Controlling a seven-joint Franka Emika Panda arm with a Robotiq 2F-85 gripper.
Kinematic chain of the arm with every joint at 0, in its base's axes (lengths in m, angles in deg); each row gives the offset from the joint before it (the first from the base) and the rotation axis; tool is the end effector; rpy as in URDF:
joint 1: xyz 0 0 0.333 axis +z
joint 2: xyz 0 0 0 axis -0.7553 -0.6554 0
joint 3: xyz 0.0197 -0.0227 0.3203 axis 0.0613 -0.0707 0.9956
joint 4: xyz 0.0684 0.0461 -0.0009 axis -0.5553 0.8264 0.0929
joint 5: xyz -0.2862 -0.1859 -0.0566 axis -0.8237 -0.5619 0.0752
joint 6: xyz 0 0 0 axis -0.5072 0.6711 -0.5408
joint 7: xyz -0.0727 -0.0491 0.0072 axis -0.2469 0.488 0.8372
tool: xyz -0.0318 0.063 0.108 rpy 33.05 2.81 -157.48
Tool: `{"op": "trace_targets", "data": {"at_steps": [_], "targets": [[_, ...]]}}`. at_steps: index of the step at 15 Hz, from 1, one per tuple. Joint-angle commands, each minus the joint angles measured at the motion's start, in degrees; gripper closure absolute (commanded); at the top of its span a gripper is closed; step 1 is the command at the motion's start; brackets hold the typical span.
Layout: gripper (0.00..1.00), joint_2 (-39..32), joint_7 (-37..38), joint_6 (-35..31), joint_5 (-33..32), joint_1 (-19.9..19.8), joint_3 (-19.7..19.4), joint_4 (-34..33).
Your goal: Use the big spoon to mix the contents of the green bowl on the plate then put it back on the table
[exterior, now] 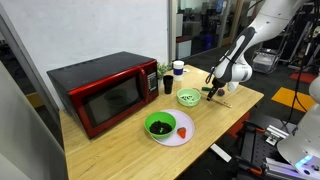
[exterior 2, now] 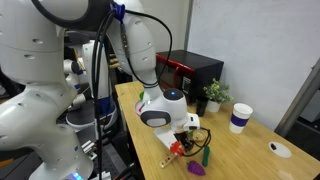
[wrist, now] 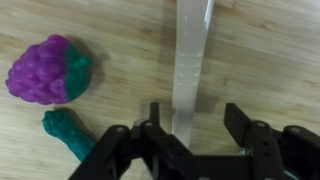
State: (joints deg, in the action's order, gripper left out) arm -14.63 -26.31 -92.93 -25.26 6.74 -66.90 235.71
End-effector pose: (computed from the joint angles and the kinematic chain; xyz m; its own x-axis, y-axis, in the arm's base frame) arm 0.3925 -0.2095 0.1902 0.9683 -0.0083 0.2495 -0.0168 -0.9993 0.0320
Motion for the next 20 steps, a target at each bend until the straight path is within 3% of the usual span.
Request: {"op": "trace_targets", "data": {"at_steps": [1, 6, 10, 13, 19, 20], "targets": [[0.62, -0.69, -1.17, -2.03, -0.48, -1.48, 0.89, 0.39], [0.98, -0.50, -1.30, -2.54, -0.56, -2.27, 1.50, 0.47], [0.94, -0.05, -1.09, -2.58, -0.56, -1.97, 0.95, 0.64], [0.94, 2.18, -0.34, -2.02, -0.43, 0.67, -1.99, 1.11], [0.94, 9.82, -0.02, 2.06, -2.02, 11.69, -14.94, 1.31], [0.94, 11.05, -0.05, 3.46, -2.51, 12.36, -15.57, 0.92]]}}
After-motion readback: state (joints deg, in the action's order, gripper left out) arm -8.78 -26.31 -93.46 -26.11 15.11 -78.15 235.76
